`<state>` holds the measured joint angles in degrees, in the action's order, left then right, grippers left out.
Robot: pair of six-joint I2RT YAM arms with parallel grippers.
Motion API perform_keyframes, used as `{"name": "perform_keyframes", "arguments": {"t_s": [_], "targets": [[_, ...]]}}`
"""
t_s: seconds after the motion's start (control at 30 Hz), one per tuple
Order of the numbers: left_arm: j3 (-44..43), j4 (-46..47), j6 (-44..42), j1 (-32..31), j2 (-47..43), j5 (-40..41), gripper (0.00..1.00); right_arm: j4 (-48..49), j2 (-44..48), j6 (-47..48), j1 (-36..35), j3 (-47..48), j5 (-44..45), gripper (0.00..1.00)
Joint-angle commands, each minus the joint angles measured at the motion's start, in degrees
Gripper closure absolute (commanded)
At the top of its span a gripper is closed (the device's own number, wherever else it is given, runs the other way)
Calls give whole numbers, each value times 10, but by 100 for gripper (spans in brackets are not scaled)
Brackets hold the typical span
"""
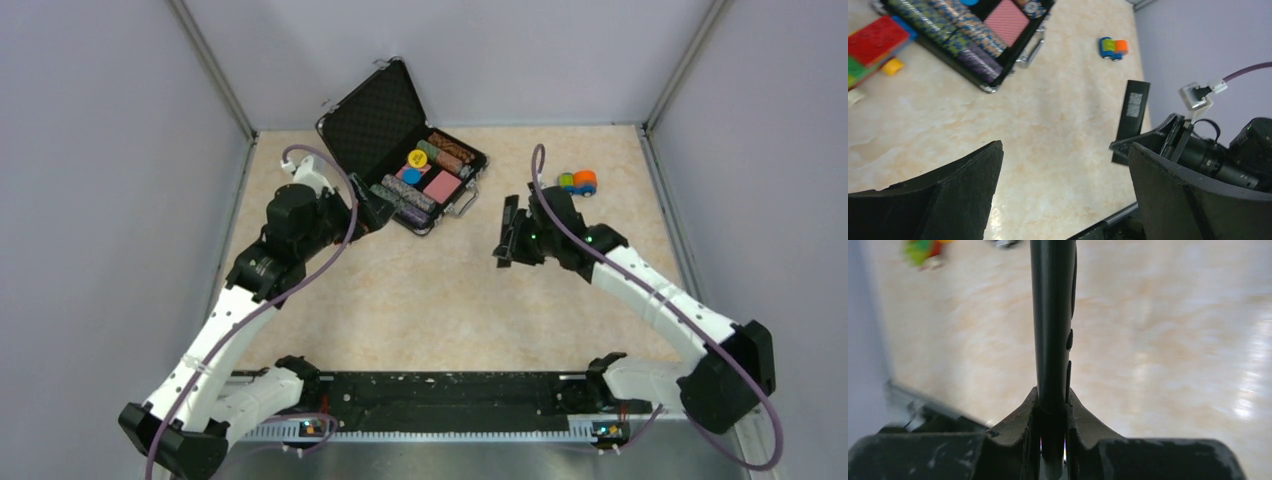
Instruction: Load the batteries into the remote control
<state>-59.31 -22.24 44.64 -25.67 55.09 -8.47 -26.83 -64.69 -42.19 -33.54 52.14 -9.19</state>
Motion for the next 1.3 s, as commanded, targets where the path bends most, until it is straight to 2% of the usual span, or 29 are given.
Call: {"name": "perform_keyframes", "arguments": {"t_s": [0.0,0.23,0.4,0.5,0.67,0.73,0.87,1.1,1.27], "targets": [[-5,-93,-44,6,-32,102,1,-190,-96,87,42,106,244,100],[14,-87,-31,7,-49,58,1,-289,-255,150,84,191,497,100],[31,-77,-29,8,-73,61,1,-301,-317,192,113,169,602,100],[35,-74,-31,8,-81,70,1,-261,-337,250,123,141,638,100],[32,-74,-33,7,-72,69,1,-231,-357,280,140,133,628,100],[32,-73,-30,7,-67,65,1,-231,-377,281,144,131,631,96],[36,-69,-24,8,-60,64,1,-218,-399,272,144,127,600,82],[39,-69,-25,8,-58,67,1,-185,-409,289,144,96,564,75],[36,-75,-26,9,-64,68,1,-181,-408,294,144,98,531,65]]}}
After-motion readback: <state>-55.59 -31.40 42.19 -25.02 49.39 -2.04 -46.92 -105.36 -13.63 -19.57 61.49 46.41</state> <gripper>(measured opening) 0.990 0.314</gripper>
